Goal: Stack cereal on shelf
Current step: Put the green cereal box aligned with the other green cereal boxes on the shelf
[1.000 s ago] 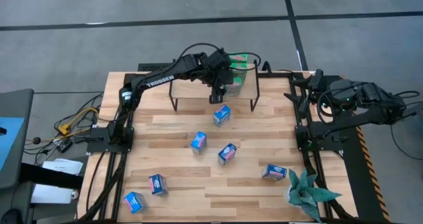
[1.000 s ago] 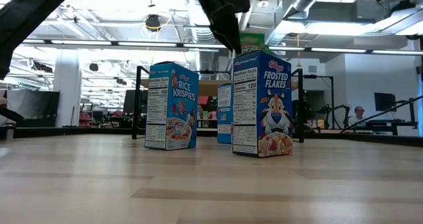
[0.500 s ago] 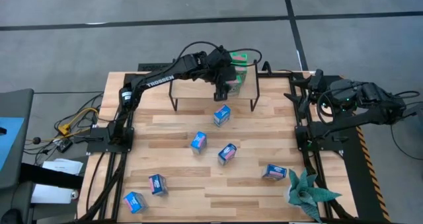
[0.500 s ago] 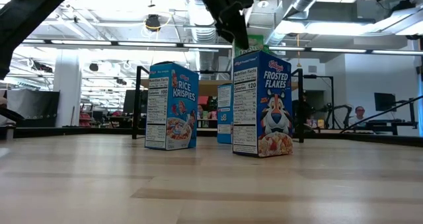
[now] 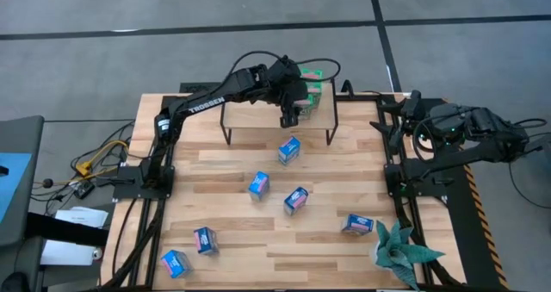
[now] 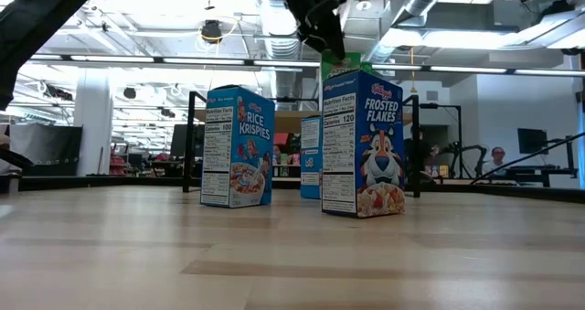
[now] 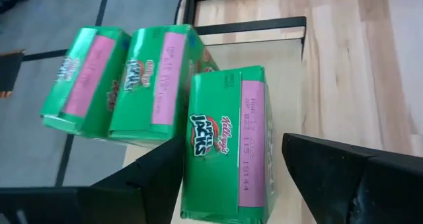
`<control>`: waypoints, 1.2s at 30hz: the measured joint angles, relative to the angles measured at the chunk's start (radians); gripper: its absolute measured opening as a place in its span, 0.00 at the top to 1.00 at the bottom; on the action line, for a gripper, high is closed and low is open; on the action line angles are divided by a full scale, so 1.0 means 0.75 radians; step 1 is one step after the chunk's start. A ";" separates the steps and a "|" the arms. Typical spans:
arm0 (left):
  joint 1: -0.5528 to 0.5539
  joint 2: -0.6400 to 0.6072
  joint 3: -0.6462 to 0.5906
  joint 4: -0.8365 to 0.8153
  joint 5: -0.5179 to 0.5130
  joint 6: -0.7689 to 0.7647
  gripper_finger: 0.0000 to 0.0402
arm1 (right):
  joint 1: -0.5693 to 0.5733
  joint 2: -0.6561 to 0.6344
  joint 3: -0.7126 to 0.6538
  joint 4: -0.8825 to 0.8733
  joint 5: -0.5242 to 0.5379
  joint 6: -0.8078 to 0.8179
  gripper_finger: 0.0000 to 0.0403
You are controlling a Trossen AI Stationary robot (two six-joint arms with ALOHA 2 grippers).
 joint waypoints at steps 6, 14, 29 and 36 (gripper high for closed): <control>0.000 -0.016 0.000 -0.013 -0.026 -0.017 0.39 | 0.000 0.000 0.000 0.000 0.000 0.003 0.29; -0.001 -0.030 0.117 -0.104 -0.068 -0.053 0.39 | 0.000 0.000 0.000 0.000 -0.001 0.003 0.29; -0.005 -0.176 0.111 -0.514 -0.152 -0.414 0.57 | 0.000 0.000 0.000 0.000 -0.002 -0.029 0.29; -0.006 -0.175 -0.035 -0.326 -0.082 -0.423 0.96 | 0.000 0.000 0.000 0.000 -0.002 -0.031 0.29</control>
